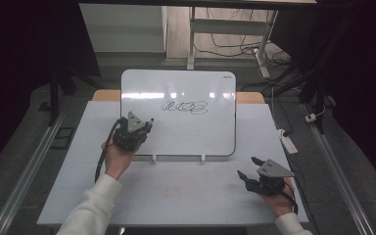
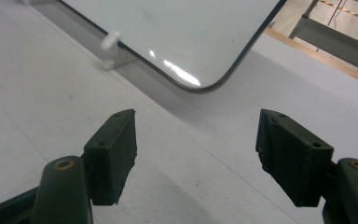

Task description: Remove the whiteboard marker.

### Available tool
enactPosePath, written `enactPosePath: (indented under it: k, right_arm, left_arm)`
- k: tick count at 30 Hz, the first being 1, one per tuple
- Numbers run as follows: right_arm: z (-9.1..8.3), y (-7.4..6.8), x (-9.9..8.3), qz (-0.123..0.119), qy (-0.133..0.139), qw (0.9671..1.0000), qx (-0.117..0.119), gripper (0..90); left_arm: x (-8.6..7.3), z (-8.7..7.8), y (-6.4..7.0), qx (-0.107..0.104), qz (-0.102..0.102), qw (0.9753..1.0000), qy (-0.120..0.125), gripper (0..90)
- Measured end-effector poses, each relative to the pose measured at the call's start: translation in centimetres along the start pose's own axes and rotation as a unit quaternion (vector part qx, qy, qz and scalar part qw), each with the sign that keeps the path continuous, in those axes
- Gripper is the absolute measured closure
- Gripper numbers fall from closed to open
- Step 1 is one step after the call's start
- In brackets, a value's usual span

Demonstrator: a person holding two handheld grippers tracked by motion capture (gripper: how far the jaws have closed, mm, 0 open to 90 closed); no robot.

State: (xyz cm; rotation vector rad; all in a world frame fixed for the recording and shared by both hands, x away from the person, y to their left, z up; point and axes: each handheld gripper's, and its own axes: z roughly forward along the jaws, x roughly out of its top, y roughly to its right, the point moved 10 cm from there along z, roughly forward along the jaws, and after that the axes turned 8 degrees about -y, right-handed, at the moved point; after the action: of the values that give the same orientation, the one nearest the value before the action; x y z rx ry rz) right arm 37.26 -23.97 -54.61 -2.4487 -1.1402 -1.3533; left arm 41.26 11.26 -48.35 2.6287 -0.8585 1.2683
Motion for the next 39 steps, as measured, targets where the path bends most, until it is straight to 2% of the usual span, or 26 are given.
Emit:
enactPosePath:
  k: [3, 7, 12, 18, 23, 28, 33, 39]
  right_arm:
    - [-0.2, -0.3, 0.4, 0.014, 0.004, 0.9998, 0.014, 30.0]
    - [-0.2, -1.1, 0.9, 0.023, 0.003, 0.9991, 0.035, 30.0]
    - [-0.3, -2.6, 1.9, 0.032, 0.009, 0.9975, 0.063, 30.0]
    - [0.1, -4.9, 2.9, 0.040, 0.004, 0.9945, 0.097, 30.0]
    - [0.6, -7.0, 3.7, 0.046, 0.002, 0.9903, 0.131, 29.4]
    - [1.1, -9.1, 4.5, 0.034, 0.000, 0.9887, 0.146, 28.6]
    - [1.7, -11.3, 5.4, 0.035, -0.001, 0.9830, 0.180, 30.9]
    - [2.2, -13.3, 6.7, 0.046, 0.000, 0.9760, 0.213, 35.9]
  left_arm:
    - [-0.1, -1.1, 1.2, -0.030, -0.004, 0.9993, 0.020, 81.4]
    - [-0.2, -1.9, 3.0, -0.074, -0.013, 0.9964, 0.040, 81.4]
    - [-0.5, -1.9, 5.4, -0.116, -0.010, 0.9920, 0.049, 81.4]
    - [-0.5, -1.3, 8.3, -0.151, -0.001, 0.9873, 0.050, 81.4]
    - [-0.3, -0.7, 10.8, -0.166, 0.019, 0.9847, 0.049, 81.4]
    - [0.1, -0.3, 12.8, -0.178, 0.032, 0.9822, 0.052, 81.4]
    - [0.5, -0.2, 14.1, -0.185, 0.041, 0.9803, 0.056, 81.4]
    - [0.8, 0.0, 15.2, -0.189, 0.046, 0.9790, 0.062, 81.4]
